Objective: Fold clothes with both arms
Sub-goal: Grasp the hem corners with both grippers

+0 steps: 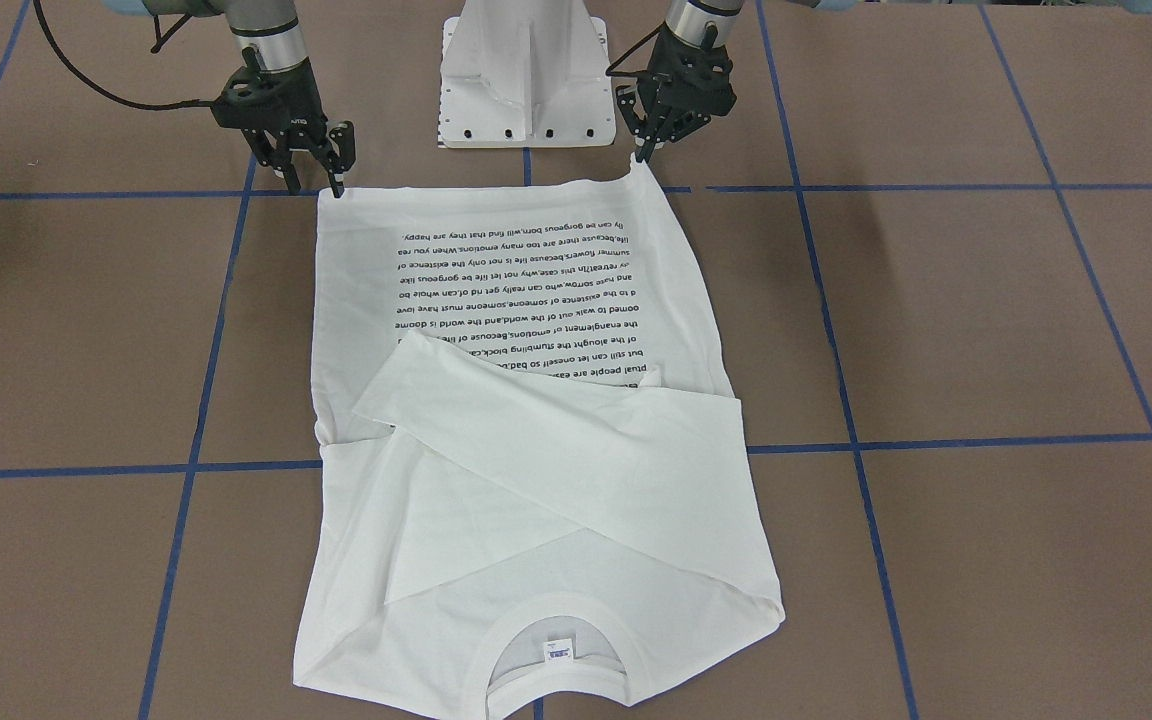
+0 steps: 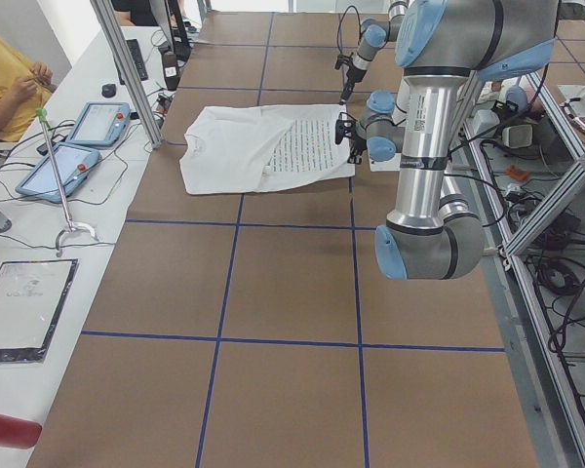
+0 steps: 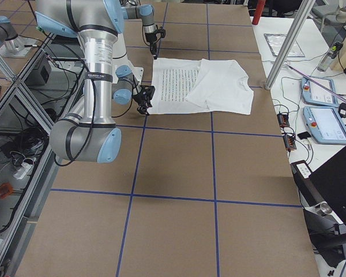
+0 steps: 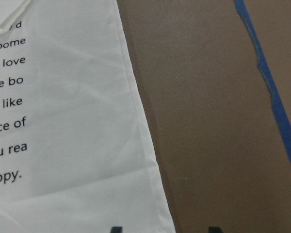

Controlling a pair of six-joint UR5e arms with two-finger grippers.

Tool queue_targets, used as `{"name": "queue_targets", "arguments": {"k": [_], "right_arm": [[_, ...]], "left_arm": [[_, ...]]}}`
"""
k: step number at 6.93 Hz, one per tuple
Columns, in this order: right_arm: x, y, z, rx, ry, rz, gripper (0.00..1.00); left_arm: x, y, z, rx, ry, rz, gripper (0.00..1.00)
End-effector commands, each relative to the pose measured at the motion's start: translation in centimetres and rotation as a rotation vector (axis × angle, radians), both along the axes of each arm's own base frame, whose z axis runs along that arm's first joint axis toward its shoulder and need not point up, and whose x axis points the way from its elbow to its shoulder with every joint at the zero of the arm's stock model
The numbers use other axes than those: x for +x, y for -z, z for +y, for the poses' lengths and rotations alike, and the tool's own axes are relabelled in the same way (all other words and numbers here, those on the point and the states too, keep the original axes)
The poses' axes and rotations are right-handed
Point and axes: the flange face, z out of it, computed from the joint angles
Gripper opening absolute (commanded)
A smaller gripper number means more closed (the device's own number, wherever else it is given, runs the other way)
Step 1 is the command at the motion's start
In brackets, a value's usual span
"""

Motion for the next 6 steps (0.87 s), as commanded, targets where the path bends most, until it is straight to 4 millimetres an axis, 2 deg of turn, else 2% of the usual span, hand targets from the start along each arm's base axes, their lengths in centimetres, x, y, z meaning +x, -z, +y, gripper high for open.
{"name": "queue_targets", "arguments": {"k": [1,3,4,5,6], "right_arm": [[-0.4,-0.3,0.6,0.012,0.004,0.006,0.67],[-1.9,0.0,0.7,0.012,0.006,-0.001,0.66],[-2.0,-0.1,0.7,0.012,0.008,0.001,0.64],[-1.9,-0.2,0.7,0.013,0.009,0.009,0.59],[-1.9,-0.2,0.7,0.014,0.011,0.011,0.40]], "left_arm": [[-0.1,0.3,0.0,0.003,0.000,0.006,0.00],[-0.5,0.5,-0.2,0.005,0.003,0.012,0.00],[-0.6,0.6,-0.4,0.006,0.006,0.013,0.00],[-0.6,0.5,-0.4,0.006,0.006,0.012,0.00],[-0.6,0.5,-0.4,0.006,0.006,0.012,0.00]]}}
